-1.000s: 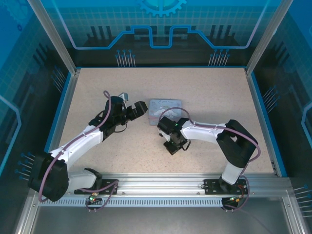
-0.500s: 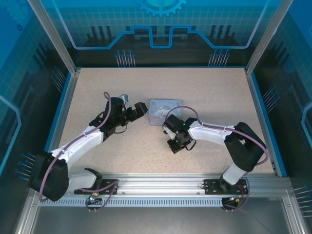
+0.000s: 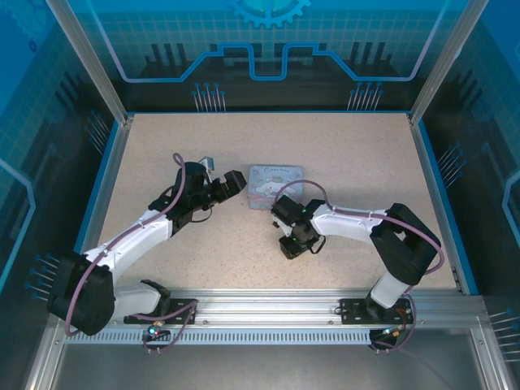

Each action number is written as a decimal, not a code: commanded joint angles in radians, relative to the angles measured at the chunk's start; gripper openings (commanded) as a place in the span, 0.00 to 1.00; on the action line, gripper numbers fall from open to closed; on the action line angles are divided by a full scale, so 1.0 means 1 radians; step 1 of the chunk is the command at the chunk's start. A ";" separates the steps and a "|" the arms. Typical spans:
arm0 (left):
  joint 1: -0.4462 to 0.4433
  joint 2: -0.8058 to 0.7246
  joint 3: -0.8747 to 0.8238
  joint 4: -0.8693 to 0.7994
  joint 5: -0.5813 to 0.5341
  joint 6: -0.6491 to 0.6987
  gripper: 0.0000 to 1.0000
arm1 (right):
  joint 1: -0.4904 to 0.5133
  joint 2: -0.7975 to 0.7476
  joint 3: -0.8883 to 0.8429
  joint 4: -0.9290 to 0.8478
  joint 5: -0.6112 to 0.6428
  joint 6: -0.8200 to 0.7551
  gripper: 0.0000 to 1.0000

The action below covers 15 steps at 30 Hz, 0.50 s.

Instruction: Unlock a padlock with a key

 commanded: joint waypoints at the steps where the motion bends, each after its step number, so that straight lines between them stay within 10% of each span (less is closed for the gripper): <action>1: 0.008 0.013 -0.009 0.021 0.023 -0.018 0.99 | 0.016 0.022 0.025 -0.026 0.004 -0.010 0.32; 15: 0.009 0.030 0.003 0.021 0.028 -0.016 0.99 | 0.024 0.022 0.050 -0.026 -0.032 -0.035 0.40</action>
